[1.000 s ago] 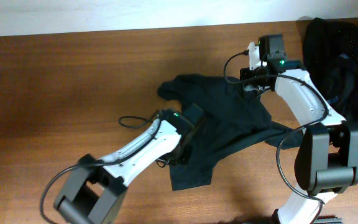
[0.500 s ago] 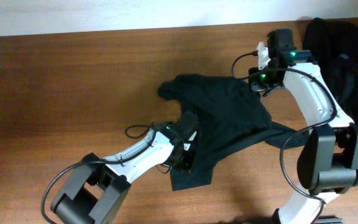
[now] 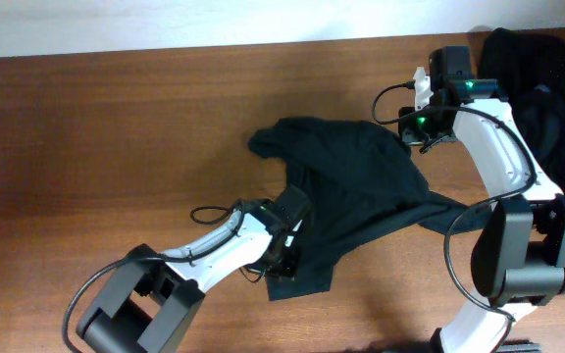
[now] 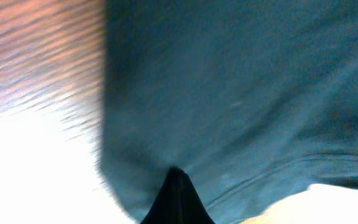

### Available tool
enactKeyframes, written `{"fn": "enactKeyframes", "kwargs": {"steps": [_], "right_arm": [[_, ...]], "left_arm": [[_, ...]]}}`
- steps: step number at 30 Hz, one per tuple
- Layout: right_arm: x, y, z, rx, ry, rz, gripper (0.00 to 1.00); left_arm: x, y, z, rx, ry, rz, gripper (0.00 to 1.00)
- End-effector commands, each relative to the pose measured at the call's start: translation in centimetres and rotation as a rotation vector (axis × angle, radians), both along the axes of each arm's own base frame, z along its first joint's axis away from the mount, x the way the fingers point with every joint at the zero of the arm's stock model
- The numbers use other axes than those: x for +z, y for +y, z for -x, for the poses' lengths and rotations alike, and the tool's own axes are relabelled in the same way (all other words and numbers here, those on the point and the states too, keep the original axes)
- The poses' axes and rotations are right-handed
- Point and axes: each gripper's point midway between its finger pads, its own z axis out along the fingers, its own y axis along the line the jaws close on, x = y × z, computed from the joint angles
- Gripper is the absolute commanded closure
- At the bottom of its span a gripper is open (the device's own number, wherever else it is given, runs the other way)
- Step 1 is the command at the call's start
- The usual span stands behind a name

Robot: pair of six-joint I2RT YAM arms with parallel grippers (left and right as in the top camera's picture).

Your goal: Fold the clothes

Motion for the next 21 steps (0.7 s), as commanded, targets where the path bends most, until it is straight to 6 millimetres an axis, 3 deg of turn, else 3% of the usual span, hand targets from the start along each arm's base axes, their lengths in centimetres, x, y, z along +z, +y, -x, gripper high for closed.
{"fn": "enactKeyframes", "kwargs": {"steps": [1,9,14,17,21], "right_arm": [[0.8,0.1,-0.5,-0.002,-0.021,0.002,0.96],[0.7,0.2,-0.5,0.000,-0.018,-0.003,0.96],[0.7,0.2,-0.5,0.000,-0.018,-0.003,0.96],[0.7,0.2,-0.5,0.000,-0.018,-0.003,0.96],[0.7,0.2,-0.5,0.000,-0.018,-0.004,0.96]], "left_arm": [[-0.7,3.4,-0.9,0.034,-0.062,-0.159,1.00],[-1.8,7.0,-1.7,0.127,-0.046,-0.207,1.00],[-1.6,11.1,-2.9,0.235,-0.044,-0.286,1.00],[-0.6,11.1,-3.6,0.269,-0.057,-0.230,1.00],[2.5,10.2,-4.7,0.262,-0.156,-0.142,1.00]]}}
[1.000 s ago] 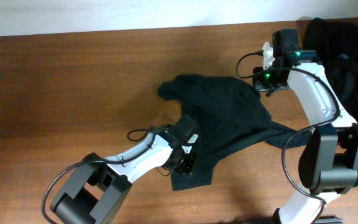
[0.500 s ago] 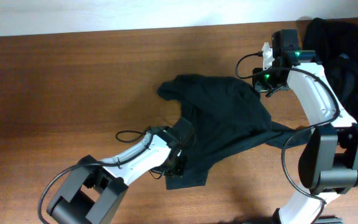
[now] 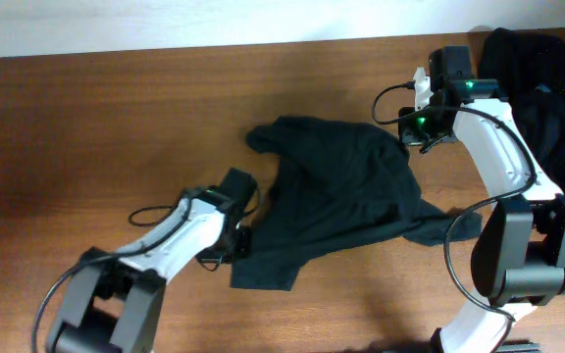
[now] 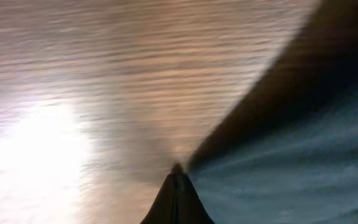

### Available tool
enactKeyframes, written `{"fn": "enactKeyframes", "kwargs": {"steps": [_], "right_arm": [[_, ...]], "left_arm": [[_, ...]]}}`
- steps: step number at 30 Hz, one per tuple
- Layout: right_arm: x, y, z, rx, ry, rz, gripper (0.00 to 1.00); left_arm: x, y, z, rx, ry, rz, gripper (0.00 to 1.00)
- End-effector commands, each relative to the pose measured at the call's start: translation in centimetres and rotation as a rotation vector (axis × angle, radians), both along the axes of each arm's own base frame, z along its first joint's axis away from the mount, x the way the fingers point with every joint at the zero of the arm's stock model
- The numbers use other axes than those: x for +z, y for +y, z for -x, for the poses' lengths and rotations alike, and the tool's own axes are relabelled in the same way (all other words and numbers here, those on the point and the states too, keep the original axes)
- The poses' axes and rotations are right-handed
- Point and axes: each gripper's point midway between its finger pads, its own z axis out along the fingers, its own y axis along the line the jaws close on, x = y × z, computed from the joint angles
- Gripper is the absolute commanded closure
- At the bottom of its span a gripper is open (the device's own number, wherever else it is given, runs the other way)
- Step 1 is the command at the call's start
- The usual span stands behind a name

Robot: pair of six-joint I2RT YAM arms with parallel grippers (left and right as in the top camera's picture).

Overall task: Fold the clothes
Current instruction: 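Drag the garment edge down-left with the left gripper to spread it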

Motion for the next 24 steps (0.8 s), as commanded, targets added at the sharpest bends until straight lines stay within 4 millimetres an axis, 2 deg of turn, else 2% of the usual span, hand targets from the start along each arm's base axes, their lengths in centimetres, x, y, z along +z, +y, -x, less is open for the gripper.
{"fn": "enactKeyframes", "kwargs": {"steps": [1,5,9,13,18,24], "right_arm": [[0.8,0.2,-0.6,0.001,-0.022,-0.003,0.96],[0.8,0.3,-0.6,0.004,-0.022,-0.012,0.96],[0.8,1.0,-0.5,0.017,-0.021,-0.049,0.96],[0.8,1.0,-0.3,0.017,-0.013,-0.049,0.96],[0.7,1.0,-0.2,0.017,-0.009,-0.050,0.96],[0.7,1.7,-0.7,0.032,-0.027,-0.053,0.96]], "left_arm": [[3.2,0.2,-1.0,-0.018,-0.124,0.024,1.00],[6.0,-2.1,-0.6,-0.028,-0.160,0.185,1.00],[6.8,-4.4,0.0,-0.068,-0.158,0.282,1.00],[6.2,-6.5,0.3,-0.137,-0.174,0.306,1.00],[4.2,-9.5,1.6,-0.206,-0.170,0.341,1.00],[1.8,-10.4,1.6,-0.223,-0.149,0.333,1.00]]}}
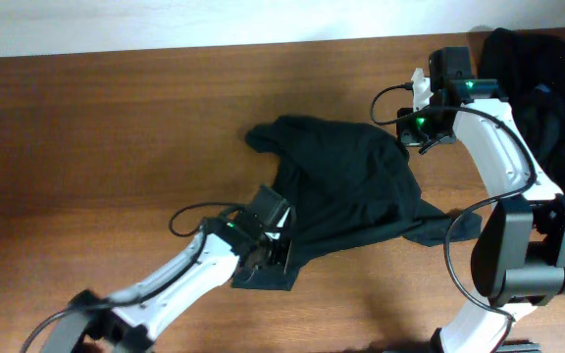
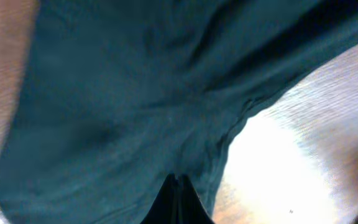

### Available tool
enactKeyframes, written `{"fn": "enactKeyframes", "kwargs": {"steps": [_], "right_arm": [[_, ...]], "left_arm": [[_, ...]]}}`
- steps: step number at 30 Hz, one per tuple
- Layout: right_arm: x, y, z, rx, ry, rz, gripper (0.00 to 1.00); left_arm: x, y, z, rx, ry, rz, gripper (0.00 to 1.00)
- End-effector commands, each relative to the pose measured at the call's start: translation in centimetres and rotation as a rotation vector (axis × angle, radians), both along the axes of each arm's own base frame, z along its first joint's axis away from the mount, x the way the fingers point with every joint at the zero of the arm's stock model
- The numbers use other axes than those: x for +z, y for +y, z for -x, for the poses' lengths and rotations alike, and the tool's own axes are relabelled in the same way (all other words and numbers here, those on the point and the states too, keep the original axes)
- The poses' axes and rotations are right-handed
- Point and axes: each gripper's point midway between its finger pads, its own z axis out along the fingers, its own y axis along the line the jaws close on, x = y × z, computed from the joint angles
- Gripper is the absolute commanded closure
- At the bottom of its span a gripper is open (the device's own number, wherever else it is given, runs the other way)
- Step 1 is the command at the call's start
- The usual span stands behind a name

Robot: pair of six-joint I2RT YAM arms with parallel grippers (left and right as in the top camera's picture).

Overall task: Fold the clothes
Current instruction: 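Drag the garment edge down-left with the left gripper to spread it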

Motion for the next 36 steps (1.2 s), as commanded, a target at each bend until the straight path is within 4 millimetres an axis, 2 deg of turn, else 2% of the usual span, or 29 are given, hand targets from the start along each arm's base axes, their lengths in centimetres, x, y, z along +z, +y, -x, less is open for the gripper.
{"fn": "enactKeyframes", "kwargs": {"steps": [1,4,9,13,17,20,25,29,36], "right_arm": [[0.5,1.0,-1.0,0.019,-0.033,-0.012,0.96],[-0.3,1.5,-1.4,0.030,-0.029,-0.012,0.96],[-3.6,1.5,-1.5,0.030,0.033,-0.007,0.96],[-5.8,1.5,-1.7,0.030,0.066,-0.006,0.96],[-6.0,1.4,-2.2,0.029,0.051,-0.002,0.96],[-6.1,1.3,-2.3,0.027,0.046,0.007,0.96],[-6.8,-0.4,-2.5,-0.001,0.052,0.098,0.96],[-8.2,-0.4,-2.3,0.000,0.083,0.099,0.96],[-11.0,-1.0,-1.8,-0.006,0.137,0.133,0.96]], "left_arm": [[-1.5,-0.2,0.1,0.004,0.030,-0.003,1.00],[-2.4,-0.7,-0.1,0.001,0.040,0.002,1.00],[-3.3,-0.5,0.2,0.000,0.063,-0.015,1.00],[-3.6,0.6,0.3,0.014,0.062,-0.070,1.00],[-4.1,2.8,0.8,0.075,0.082,-0.174,1.00],[-4.1,3.0,0.9,0.077,0.088,-0.179,1.00],[-4.2,4.3,0.6,0.128,0.115,-0.194,1.00],[-4.2,5.1,0.2,0.160,0.124,-0.197,1.00],[-4.2,5.3,0.1,0.166,0.125,-0.197,0.99]]}}
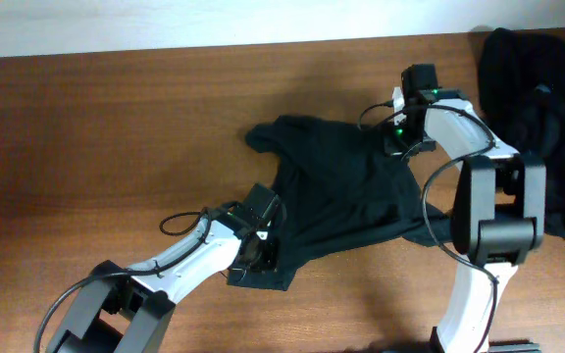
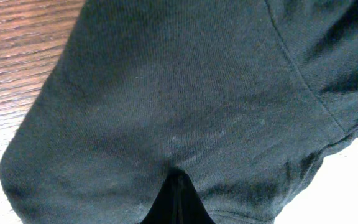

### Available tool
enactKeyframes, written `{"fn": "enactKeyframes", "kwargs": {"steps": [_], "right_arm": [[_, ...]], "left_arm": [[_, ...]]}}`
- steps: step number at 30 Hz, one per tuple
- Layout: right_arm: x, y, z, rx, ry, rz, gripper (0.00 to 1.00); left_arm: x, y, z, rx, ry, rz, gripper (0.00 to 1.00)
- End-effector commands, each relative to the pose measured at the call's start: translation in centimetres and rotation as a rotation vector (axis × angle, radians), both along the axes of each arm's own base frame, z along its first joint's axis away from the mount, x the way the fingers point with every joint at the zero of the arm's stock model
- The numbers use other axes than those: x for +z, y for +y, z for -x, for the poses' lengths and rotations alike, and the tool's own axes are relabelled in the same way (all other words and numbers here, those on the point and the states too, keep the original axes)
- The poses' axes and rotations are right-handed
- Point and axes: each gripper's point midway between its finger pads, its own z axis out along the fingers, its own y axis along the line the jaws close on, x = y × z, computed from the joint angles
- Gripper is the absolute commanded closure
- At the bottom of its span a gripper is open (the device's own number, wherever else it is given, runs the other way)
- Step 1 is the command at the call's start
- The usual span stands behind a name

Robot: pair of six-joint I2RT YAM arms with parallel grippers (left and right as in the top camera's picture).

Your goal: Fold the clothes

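A black garment (image 1: 346,191) lies crumpled across the middle of the wooden table (image 1: 96,137). Its lower-left flap (image 1: 258,273) reaches toward the front edge. My left gripper (image 1: 263,253) sits on that flap. In the left wrist view the fingertips (image 2: 179,186) meet in a closed point, pinching the dark cloth (image 2: 185,93) that fills the frame. My right gripper (image 1: 401,129) rests at the garment's upper right corner. Its fingers are hidden under the wrist.
A heap of other black clothes (image 1: 533,88) lies at the back right corner, beside the right arm's base (image 1: 493,235). Bare wood spreads to the left and along the front edge.
The right gripper has shifted a little to the left over the garment's upper right corner, and its arm is now bent differently. The left gripper still pinches the lower flap, almost in the same place.
At first the left gripper held the lower flap near the garment's middle front. Then it was further left with the flap drawn out that way. After that it stood back near the front with the flap beneath it, where it stays; the right gripper kept to the upper right corner.
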Motion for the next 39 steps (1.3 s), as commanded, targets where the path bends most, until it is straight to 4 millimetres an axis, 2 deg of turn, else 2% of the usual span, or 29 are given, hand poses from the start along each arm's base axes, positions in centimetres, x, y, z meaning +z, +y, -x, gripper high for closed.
{"fn": "enactKeyframes", "kwargs": {"steps": [1,6,13,26,32,39], "right_arm": [[-1.3,-0.8,-0.2,-0.011,0.016,0.051,0.96],[-1.2,-2.4,-0.7,-0.035,-0.002,0.119,0.96],[-1.5,-4.6,-2.2,-0.081,-0.063,0.114,0.96],[-3.9,-5.3,-6.3,-0.004,-0.200,0.134,0.96],[-2.8,-6.4,-8.7,-0.004,-0.308,0.195,0.96],[-0.9,-6.6,-11.4,0.053,-0.430,0.236,0.96]], "left_arm": [[-0.8,1.9,-0.2,0.032,-0.008,-0.077,0.99],[-0.8,1.9,-0.1,0.028,-0.007,-0.078,1.00],[-0.8,1.9,-0.2,0.029,-0.007,-0.078,1.00],[-0.8,1.8,-0.4,0.029,-0.016,-0.072,1.00],[-0.8,1.9,-0.4,0.030,-0.020,-0.078,1.00],[-0.8,1.9,-0.4,0.030,-0.020,-0.079,1.00]]}}
